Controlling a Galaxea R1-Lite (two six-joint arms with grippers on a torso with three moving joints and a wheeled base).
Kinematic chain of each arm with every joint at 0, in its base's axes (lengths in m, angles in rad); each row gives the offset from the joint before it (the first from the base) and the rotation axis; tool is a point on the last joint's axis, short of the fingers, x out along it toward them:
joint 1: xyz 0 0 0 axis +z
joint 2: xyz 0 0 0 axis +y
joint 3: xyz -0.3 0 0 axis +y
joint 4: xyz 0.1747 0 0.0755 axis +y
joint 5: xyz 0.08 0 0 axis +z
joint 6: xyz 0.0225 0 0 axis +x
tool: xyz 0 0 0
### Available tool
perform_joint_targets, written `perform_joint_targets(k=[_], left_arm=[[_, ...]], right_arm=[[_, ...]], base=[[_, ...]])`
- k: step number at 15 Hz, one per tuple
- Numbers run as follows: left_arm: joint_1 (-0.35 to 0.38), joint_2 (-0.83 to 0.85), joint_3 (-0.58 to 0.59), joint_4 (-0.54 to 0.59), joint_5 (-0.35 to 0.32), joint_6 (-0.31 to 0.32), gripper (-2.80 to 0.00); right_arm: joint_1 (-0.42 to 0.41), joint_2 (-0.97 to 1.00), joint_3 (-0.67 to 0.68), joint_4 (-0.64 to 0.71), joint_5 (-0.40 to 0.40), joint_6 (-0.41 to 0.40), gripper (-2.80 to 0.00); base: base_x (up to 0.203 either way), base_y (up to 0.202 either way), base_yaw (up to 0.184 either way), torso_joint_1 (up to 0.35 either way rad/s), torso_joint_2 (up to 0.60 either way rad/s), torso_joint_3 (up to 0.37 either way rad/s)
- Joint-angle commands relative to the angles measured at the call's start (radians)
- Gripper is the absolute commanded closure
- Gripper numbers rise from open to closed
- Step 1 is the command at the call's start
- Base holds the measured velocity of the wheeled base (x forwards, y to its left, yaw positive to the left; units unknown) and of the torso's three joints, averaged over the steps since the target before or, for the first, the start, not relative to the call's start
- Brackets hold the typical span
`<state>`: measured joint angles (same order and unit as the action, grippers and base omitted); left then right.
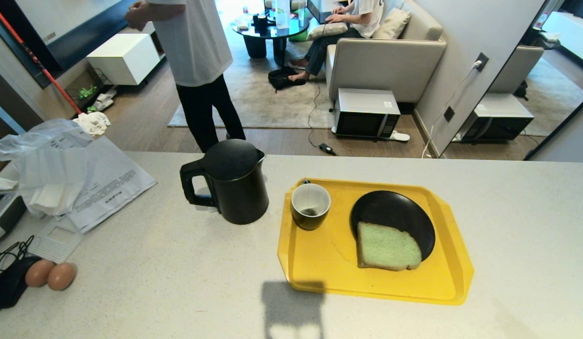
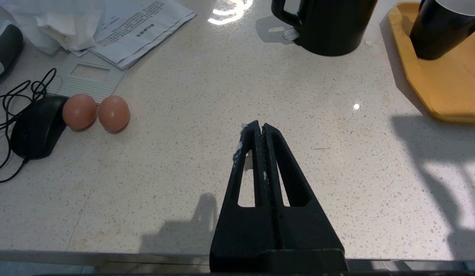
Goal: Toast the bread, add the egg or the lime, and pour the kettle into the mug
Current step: Pick up the bread slice
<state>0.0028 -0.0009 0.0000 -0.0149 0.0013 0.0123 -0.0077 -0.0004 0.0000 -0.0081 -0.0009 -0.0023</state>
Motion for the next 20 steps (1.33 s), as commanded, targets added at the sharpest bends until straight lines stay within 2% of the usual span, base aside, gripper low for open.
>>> perform_joint_targets(k=[1, 20], left_arm=[[0.0, 0.001, 0.0, 0.0, 0.0, 0.0, 0.0], [0.0, 0.001, 0.0, 0.0, 0.0, 0.0, 0.0]], right_arm=[[0.0, 0.0, 0.002, 0.0, -0.001, 0.002, 0.0], [0.0, 0.0, 0.002, 0.0, 0.005, -0.016, 0.0]], base=[[0.0, 0.0, 0.0, 0.0, 0.0, 0.0], [0.0, 0.0, 0.0, 0.0, 0.0, 0.0]])
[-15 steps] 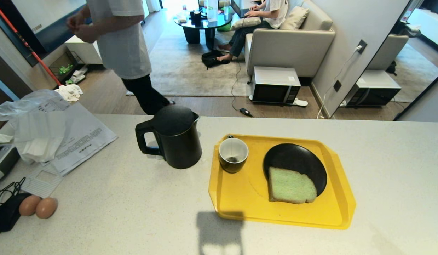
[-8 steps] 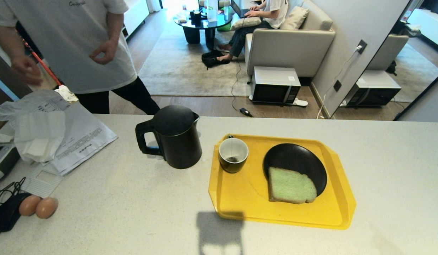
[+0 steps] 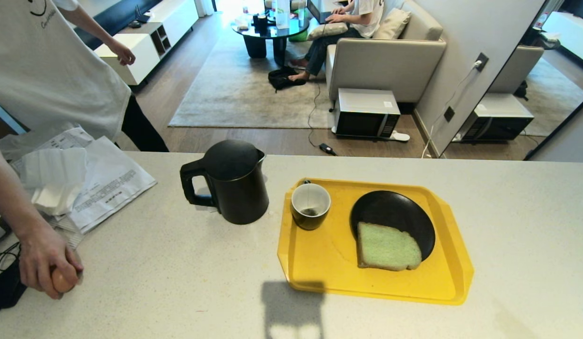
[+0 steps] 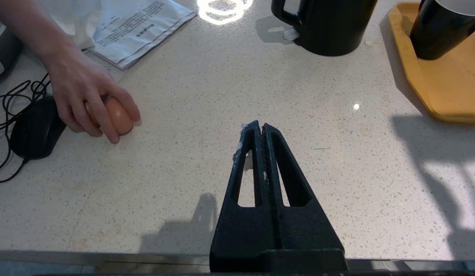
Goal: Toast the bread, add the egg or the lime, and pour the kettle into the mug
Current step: Pick up the bread slice
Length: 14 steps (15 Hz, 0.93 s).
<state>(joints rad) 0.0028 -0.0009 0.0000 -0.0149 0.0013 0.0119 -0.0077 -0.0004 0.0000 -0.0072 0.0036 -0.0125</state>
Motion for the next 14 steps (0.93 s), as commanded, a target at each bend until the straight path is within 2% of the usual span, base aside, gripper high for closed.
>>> perform_joint_targets(k=[1, 14], left_arm=[[0.0, 0.001, 0.0, 0.0, 0.0, 0.0, 0.0], [0.0, 0.001, 0.0, 0.0, 0.0, -0.001, 0.0]], right_arm=[[0.0, 0.0, 0.002, 0.0, 0.003, -0.008, 0.0], [0.0, 0.0, -0.002, 0.009, 0.004, -0.014, 0.0]], base=[[0.0, 0.0, 0.0, 0.0, 0.0, 0.0], [0.0, 0.0, 0.0, 0.0, 0.0, 0.0]])
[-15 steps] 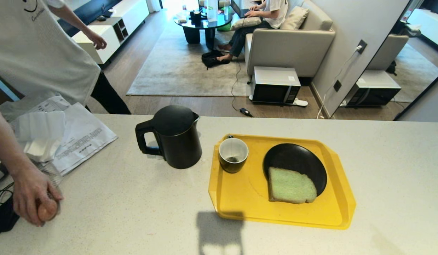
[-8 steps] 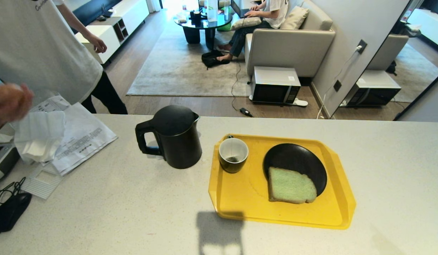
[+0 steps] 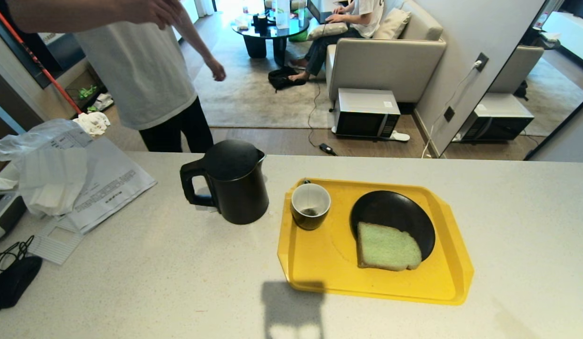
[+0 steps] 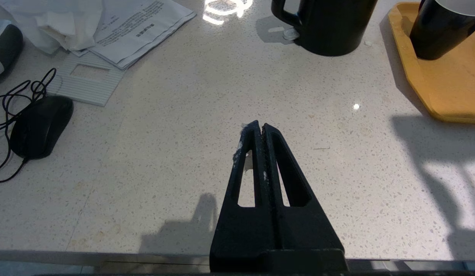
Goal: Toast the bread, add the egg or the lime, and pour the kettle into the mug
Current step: Pick up the bread slice
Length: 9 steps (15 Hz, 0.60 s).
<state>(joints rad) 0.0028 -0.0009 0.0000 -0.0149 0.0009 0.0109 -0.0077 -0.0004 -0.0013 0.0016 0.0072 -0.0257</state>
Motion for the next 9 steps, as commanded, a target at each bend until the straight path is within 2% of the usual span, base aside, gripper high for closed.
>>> perform_joint_targets(k=[1, 9], left_arm=[[0.0, 0.001, 0.0, 0.0, 0.001, 0.0, 0.0], [0.0, 0.001, 0.0, 0.0, 0.001, 0.0, 0.0]], right_arm=[[0.0, 0.0, 0.0, 0.0, 0.0, 0.0, 0.0], [0.0, 0.0, -0.002, 0.0, -0.001, 0.0, 0.0]], base=[[0.0, 0.0, 0.0, 0.0, 0.0, 0.0], [0.0, 0.0, 0.0, 0.0, 0.0, 0.0]])
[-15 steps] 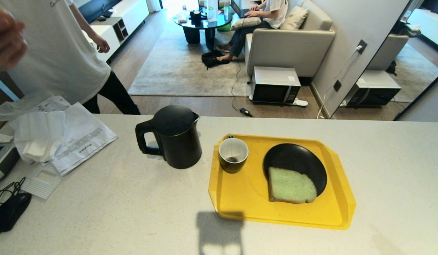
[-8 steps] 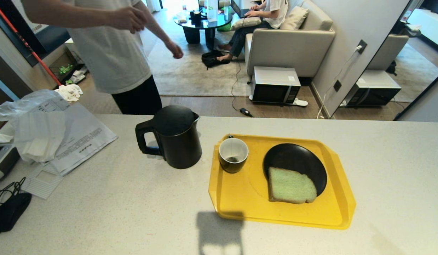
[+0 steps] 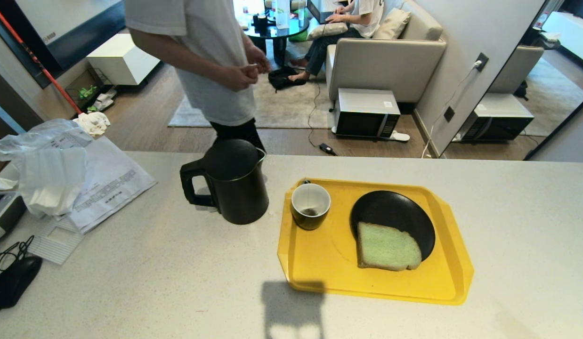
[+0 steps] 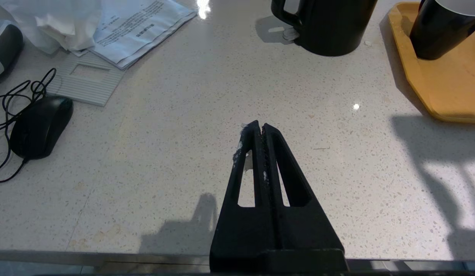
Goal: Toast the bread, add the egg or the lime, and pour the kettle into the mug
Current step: Pick up the bread slice
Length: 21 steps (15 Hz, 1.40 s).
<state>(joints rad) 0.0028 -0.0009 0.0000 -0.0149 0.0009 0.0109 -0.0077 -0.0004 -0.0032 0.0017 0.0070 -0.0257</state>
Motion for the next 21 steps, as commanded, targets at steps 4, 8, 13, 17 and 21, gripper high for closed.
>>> perform_joint_targets(k=[4, 8, 13, 17, 21], left_arm=[[0.0, 0.001, 0.0, 0.0, 0.001, 0.0, 0.0], [0.001, 0.001, 0.0, 0.0, 0.001, 0.0, 0.0], [0.0, 0.001, 0.0, 0.0, 0.001, 0.0, 0.0], [0.0, 0.001, 0.0, 0.0, 0.001, 0.0, 0.0], [0.002, 0.001, 0.0, 0.0, 0.001, 0.0, 0.0]], right_arm=[[0.0, 0.0, 0.0, 0.0, -0.001, 0.0, 0.0], [0.0, 0.0, 0.0, -0.002, -0.002, 0.001, 0.0], [0.0, 0.0, 0.0, 0.0, -0.001, 0.0, 0.0], [0.0, 0.0, 0.0, 0.0, -0.001, 0.001, 0.0], [0.0, 0.0, 0.0, 0.001, -0.001, 0.001, 0.0]], base=[[0.0, 0.0, 0.0, 0.0, 0.0, 0.0], [0.0, 0.0, 0.0, 0.0, 0.0, 0.0], [0.0, 0.0, 0.0, 0.0, 0.0, 0.0], [0.0, 0.0, 0.0, 0.0, 0.0, 0.0], [0.0, 0.0, 0.0, 0.0, 0.0, 0.0]])
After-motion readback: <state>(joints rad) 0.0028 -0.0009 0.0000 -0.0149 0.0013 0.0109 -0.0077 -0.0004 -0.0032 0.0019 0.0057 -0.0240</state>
